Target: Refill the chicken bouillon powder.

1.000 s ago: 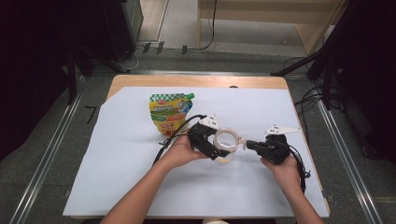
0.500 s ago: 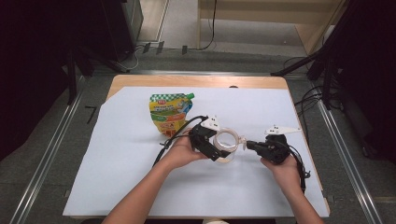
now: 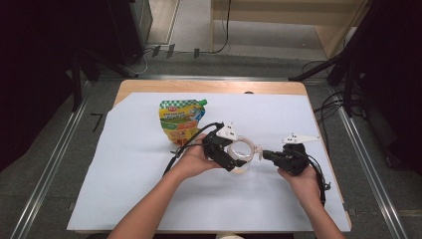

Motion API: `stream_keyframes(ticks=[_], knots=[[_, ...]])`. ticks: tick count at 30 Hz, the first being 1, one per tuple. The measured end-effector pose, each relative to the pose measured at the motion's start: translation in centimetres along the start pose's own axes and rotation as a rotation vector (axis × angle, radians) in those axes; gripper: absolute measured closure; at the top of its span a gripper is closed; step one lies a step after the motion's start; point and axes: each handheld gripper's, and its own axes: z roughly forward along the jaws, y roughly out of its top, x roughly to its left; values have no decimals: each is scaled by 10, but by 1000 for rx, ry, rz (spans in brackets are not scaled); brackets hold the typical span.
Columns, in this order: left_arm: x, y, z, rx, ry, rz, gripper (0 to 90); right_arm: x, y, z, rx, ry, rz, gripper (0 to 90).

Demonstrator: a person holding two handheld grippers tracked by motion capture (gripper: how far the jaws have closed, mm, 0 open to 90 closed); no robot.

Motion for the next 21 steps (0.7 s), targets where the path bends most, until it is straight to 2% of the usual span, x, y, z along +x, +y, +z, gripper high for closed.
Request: stream_keyframes(ticks=[4,7,13,15,17,19,21], knots=[[0,3,-2,12,6,10,115,0,0,0,1,2,6,900],[-1,5,-5,-17,6,-1,117,0,0,0,0,3,5,900],[0,10,-6,13,-4,6,114,0,0,1,4,2,7,900],[1,12,-7,18,-13,-6,110,0,0,1,5,2,7,900],[1,14,-8,16,-16,0,108,0,0,1,4,3,5,900],[1,16,-8,10,-19,0,104,0,0,1,6,3,4,900],[1,18,-11,-23,-55,0,146,-1,0,1,4,8,6,900]])
